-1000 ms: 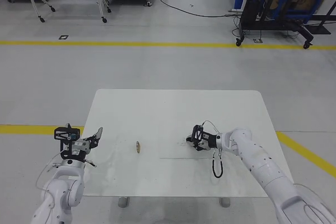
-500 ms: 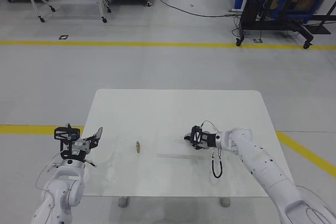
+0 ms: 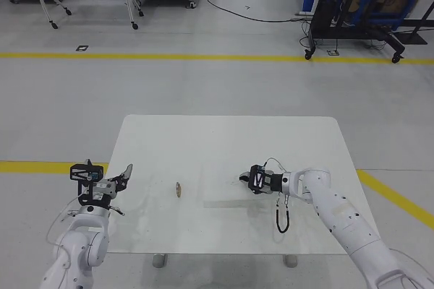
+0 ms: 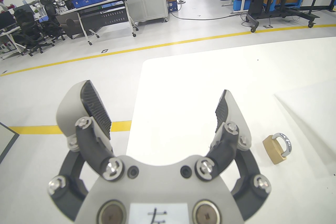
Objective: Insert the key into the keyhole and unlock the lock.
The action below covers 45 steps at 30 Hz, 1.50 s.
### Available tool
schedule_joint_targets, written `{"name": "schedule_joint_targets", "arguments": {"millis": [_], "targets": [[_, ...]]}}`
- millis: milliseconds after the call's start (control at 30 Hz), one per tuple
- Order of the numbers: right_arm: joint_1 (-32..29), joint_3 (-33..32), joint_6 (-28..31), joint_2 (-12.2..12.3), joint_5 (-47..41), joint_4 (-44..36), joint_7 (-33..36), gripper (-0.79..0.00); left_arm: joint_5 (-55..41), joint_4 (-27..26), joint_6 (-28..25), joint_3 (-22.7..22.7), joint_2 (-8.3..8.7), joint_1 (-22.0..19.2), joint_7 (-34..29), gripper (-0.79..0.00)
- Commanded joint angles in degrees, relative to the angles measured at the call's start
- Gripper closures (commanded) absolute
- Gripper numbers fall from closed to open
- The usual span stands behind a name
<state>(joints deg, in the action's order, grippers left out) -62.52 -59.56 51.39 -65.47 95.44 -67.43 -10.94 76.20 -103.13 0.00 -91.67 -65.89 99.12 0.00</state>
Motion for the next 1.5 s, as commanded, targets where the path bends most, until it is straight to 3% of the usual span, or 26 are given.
{"name": "schedule_joint_targets", "arguments": {"millis": [0,167,400,600,867,1167,1467], "targets": [[0.00,0.00,0.00,0.00,0.01,0.00,0.00,0.000,0.00,0.00,0.00,0.00,0.00,0.00,0.00,-0.785],[0.00,0.00,0.00,0.00,0.01,0.00,0.00,0.000,1.89,-0.48,-1.60,1.37,0.02,-0.33,-0.59,-0.785],[0.00,0.00,0.00,0.00,0.01,0.00,0.00,0.000,11.08,-0.22,-7.86,16.14,-1.04,-10.70,-8.49,-0.785],[0.00,0.00,0.00,0.00,0.01,0.00,0.00,0.000,13.17,8.10,-8.41,30.00,-3.57,-21.91,-12.29,-0.785],[0.00,0.00,0.00,0.00,0.01,0.00,0.00,0.000,16.65,19.57,-4.27,42.65,-7.25,-30.44,-15.86,-0.785],[0.00,0.00,0.00,0.00,0.01,0.00,0.00,0.000,19.66,26.82,-1.90,47.11,-9.24,-32.60,-18.15,-0.785],[0.00,0.00,0.00,0.00,0.01,0.00,0.00,0.000,19.78,28.33,-1.23,46.25,-9.88,-33.23,-17.95,-0.785]]}}
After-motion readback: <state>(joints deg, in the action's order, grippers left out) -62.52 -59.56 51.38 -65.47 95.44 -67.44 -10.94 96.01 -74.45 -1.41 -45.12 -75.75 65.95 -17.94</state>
